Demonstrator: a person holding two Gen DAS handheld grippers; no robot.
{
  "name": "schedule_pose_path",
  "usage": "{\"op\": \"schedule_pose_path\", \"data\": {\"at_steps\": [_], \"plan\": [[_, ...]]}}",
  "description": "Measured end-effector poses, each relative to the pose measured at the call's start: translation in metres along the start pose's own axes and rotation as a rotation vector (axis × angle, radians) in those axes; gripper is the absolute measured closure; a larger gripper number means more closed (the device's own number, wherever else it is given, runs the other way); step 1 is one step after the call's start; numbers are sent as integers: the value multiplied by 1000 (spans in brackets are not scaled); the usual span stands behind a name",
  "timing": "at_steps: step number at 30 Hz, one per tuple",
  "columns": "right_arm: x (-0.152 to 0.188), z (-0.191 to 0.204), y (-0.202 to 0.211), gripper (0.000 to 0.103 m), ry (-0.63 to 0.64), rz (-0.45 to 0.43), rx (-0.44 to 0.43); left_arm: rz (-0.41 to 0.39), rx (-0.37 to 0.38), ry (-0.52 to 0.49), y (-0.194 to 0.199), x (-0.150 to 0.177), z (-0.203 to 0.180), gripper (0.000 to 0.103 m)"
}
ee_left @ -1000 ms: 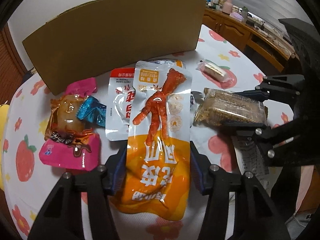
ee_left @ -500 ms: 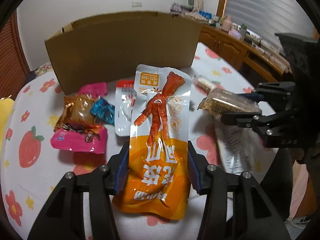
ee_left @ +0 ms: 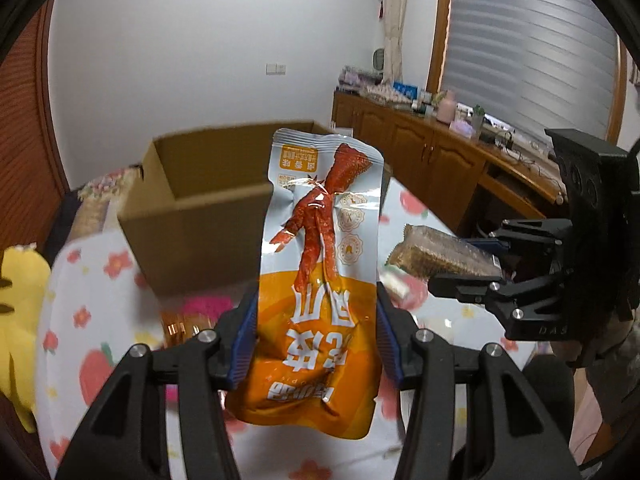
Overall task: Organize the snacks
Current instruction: 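Carry the orange pouch and wafer bar into the cardboard box with both tools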
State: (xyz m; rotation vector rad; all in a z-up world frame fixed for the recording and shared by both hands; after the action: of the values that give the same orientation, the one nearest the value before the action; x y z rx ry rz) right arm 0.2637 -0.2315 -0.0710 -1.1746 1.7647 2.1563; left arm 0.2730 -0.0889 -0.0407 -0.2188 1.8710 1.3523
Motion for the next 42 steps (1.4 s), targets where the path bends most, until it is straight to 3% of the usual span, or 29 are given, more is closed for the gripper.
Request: {"op": "schedule_pose_path", "data": {"at_steps": [11,24,32,42], "plan": [[-82,-34,18,60,-7,-90,29,-59,-4,-19,-11,-76,41,52],[-161,-58,-28,59,-27,-103,61,-77,23,-19,-57,-150,106,52],[-183,-69,-69,59,-40,-67,65,-24,20,-5,-91,-159,129,51],[-168,-75,-112,58,-71,34,88,81,-11,7,-124,-136,128,47]]}}
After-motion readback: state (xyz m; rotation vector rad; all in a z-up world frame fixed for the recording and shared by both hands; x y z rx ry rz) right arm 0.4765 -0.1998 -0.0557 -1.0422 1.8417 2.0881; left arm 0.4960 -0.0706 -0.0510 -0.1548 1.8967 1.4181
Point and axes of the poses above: each gripper's, at about its wrist camera, not at the fingertips, and y roughly against the way its jaws point, z to its left, x to its underside, the point moved 5 cm from there along -y, roughly the way its jaws point, and after that the axes turned 9 degrees about z, right-handed, at the moved point
